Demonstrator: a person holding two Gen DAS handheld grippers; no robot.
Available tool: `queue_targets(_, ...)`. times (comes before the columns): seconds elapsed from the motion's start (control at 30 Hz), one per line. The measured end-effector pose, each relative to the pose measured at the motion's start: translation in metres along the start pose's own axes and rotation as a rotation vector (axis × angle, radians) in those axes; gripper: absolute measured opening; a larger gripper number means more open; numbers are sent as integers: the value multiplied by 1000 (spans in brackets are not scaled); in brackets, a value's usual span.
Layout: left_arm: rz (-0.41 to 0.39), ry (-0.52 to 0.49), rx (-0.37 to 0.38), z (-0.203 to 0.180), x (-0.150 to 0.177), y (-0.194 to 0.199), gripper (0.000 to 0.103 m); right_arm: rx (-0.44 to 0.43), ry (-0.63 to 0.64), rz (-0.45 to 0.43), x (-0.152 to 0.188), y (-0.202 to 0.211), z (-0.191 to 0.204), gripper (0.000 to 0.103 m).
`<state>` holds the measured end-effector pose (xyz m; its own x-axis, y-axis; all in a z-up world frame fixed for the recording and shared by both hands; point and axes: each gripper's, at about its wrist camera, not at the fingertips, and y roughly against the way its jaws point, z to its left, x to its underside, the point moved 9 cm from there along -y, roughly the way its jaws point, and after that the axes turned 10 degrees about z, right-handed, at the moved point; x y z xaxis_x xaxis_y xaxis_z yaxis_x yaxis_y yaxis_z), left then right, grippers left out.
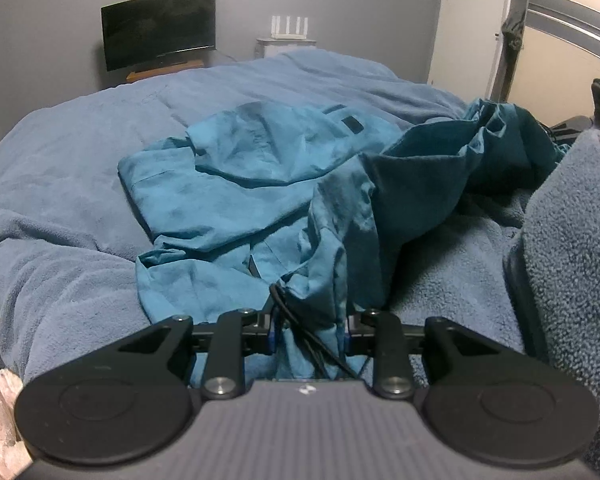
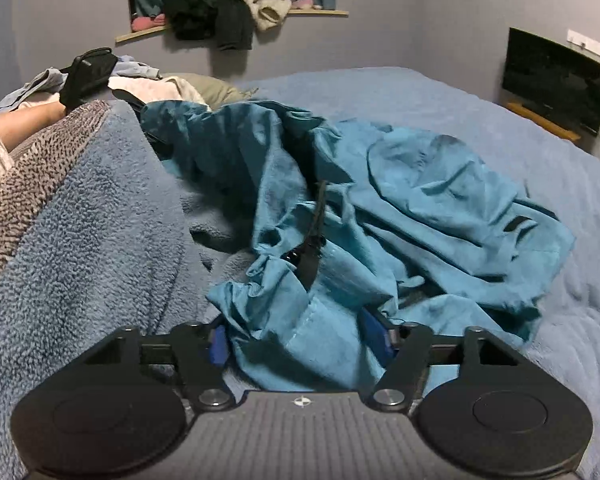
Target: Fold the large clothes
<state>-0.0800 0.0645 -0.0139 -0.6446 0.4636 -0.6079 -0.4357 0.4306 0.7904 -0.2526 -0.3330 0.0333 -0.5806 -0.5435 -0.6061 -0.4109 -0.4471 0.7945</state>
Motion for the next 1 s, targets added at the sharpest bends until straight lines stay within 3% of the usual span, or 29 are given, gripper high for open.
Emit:
queue_targets(0.17, -7, 42, 9, 4, -4, 0, 21, 31, -107, -67, -9, 9, -25, 37)
queue_targets(0.43, -82, 59, -76, 24, -52, 8, 20, 153, -284, -184, -39, 19, -80, 24)
queue_targets(0.6, -109, 94, -118, 49, -90, -6, 20, 216, -423, -243, -64, 9, -126, 23)
queue_targets(0.8, -78, 62, -147, 59, -110, -36, 20, 218, -498, -206, -65, -19, -151, 29)
queue_targets(1.0, -70, 54, -106, 59, -106, -54, 25, 183, -541, -175, -55, -41, -159, 51)
